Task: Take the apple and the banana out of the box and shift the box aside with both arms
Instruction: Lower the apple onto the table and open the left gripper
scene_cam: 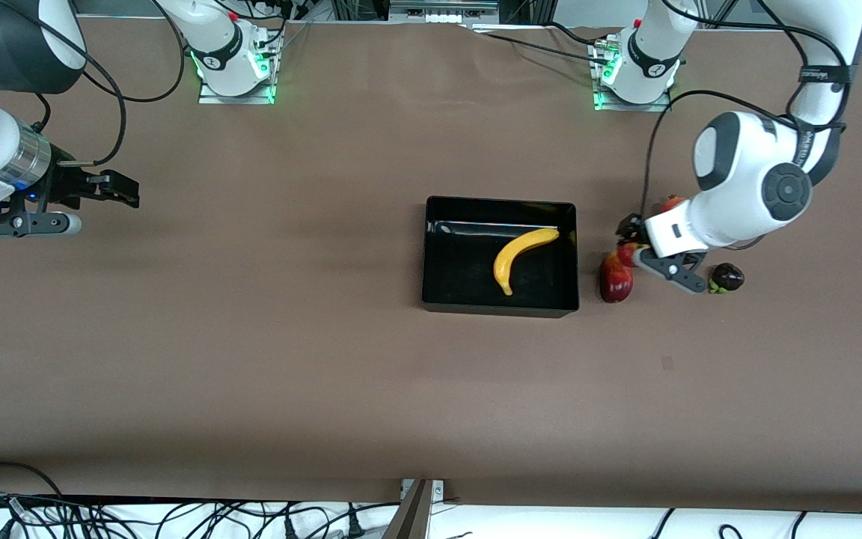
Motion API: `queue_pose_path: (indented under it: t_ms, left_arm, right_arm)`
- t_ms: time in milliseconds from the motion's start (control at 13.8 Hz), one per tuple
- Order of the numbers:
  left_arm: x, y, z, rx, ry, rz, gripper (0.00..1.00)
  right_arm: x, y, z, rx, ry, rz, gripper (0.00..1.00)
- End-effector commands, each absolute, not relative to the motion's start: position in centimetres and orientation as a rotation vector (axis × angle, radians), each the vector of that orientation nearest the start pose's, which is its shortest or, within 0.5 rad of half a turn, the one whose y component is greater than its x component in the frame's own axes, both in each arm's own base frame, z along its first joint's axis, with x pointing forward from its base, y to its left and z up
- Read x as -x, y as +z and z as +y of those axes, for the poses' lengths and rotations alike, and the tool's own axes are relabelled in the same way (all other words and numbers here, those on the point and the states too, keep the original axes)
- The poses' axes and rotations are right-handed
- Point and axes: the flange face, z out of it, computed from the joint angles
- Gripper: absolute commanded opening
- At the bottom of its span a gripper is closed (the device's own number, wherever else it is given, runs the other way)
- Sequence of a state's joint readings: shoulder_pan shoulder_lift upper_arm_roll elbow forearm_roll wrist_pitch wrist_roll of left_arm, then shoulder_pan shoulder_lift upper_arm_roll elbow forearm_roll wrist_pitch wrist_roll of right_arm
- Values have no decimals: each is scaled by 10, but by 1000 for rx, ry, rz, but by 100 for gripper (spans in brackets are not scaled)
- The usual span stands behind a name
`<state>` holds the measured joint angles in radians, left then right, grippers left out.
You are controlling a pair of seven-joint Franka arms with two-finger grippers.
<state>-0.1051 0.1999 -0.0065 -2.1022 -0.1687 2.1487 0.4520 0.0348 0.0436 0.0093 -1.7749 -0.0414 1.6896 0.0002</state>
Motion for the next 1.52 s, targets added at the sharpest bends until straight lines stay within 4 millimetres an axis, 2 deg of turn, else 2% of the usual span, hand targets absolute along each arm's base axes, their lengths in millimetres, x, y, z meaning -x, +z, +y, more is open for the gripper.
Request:
queue_pose_path:
  t_ms: [0, 217, 289, 578, 795, 867, 940, 1012, 1084, 1157, 1301, 1446]
  left_arm:
    - [-530, 291, -38, 3131, 150, 820, 0]
    - [-532, 260, -21, 3099, 131, 815, 0]
    - [-535, 252, -10, 3098, 113, 783, 0]
    - [-535, 210, -6, 3093, 138, 771, 0]
    - [-534, 195, -6, 3099, 173, 765, 0]
    - [-534, 189, -6, 3101, 183, 762, 4]
    - [-533, 183, -6, 3105, 192, 756, 12]
    - [-533, 183, -6, 3103, 192, 759, 48]
    - [-533, 186, -6, 3103, 190, 760, 98]
    - [-535, 193, -5, 3107, 179, 752, 100]
    - [-540, 228, -5, 3115, 145, 740, 100]
    - [-546, 281, -18, 3147, 179, 715, 100]
  right_arm:
    - [-566, 519, 21, 3183, 196, -73, 100]
    - [-567, 519, 21, 3183, 189, -74, 100]
    - [-567, 518, 21, 3183, 194, -74, 100]
    - [-566, 517, 21, 3182, 211, -73, 100]
    - [-565, 516, 20, 3182, 213, -73, 100]
    - [-566, 517, 19, 3182, 209, -71, 100]
    - [-565, 518, 18, 3184, 211, -69, 100]
    - [-565, 517, 18, 3183, 214, -69, 100]
    - [-565, 517, 18, 3183, 214, -69, 100]
    - [-564, 520, 17, 3184, 206, -64, 100]
    - [-563, 534, 5, 3185, 163, -26, 100]
    - [-564, 543, 5, 3186, 126, -25, 100]
